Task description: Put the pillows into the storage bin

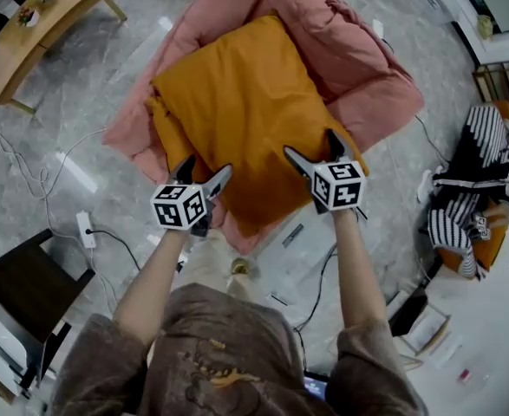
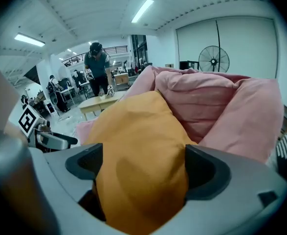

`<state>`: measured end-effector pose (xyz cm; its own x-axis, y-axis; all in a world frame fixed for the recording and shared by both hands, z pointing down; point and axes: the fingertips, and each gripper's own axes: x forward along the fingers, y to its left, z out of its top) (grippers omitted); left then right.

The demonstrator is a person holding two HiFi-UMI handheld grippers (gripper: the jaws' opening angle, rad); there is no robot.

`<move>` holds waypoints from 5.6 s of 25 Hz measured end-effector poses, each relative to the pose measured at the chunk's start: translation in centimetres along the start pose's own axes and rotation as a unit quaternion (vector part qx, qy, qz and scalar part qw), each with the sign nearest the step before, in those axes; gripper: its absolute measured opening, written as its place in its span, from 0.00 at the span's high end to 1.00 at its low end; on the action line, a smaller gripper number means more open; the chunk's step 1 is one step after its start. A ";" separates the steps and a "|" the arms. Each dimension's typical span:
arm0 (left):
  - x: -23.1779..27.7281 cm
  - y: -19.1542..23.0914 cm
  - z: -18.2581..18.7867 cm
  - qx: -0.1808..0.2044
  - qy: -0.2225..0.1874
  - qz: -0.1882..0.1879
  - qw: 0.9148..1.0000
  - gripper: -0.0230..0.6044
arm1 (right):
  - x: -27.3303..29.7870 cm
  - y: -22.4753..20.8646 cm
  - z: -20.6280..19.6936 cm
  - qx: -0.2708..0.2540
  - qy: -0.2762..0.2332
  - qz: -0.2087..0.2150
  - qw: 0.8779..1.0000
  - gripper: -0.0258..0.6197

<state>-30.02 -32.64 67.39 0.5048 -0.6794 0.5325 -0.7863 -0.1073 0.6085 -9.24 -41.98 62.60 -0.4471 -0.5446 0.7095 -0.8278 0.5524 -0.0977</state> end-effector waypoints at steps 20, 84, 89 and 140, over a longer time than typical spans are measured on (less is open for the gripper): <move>6.9 4.0 -4.7 -0.065 0.056 -0.014 0.996 0.27 | 4.3 -1.5 -3.1 -0.011 0.060 -0.018 0.998 0.35; -9.9 -46.7 -26.7 0.237 0.151 -0.281 0.918 0.93 | -60.8 -3.9 -33.9 0.242 -0.194 -0.302 0.901 0.94; -5.6 -47.9 -33.3 0.252 0.220 -0.296 0.895 0.93 | -60.9 -5.2 -42.2 0.305 -0.172 -0.337 0.874 0.94; 16.8 -33.4 -68.9 0.307 0.352 -0.226 0.855 0.61 | -38.2 -11.4 -81.5 0.389 -0.079 -0.311 0.864 0.70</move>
<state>29.31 9.53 96.53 0.7268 0.1137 0.6774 -0.3835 -0.7510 0.5375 44.88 23.98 93.53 0.1753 -0.6973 0.6950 -0.8743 -0.4347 -0.2157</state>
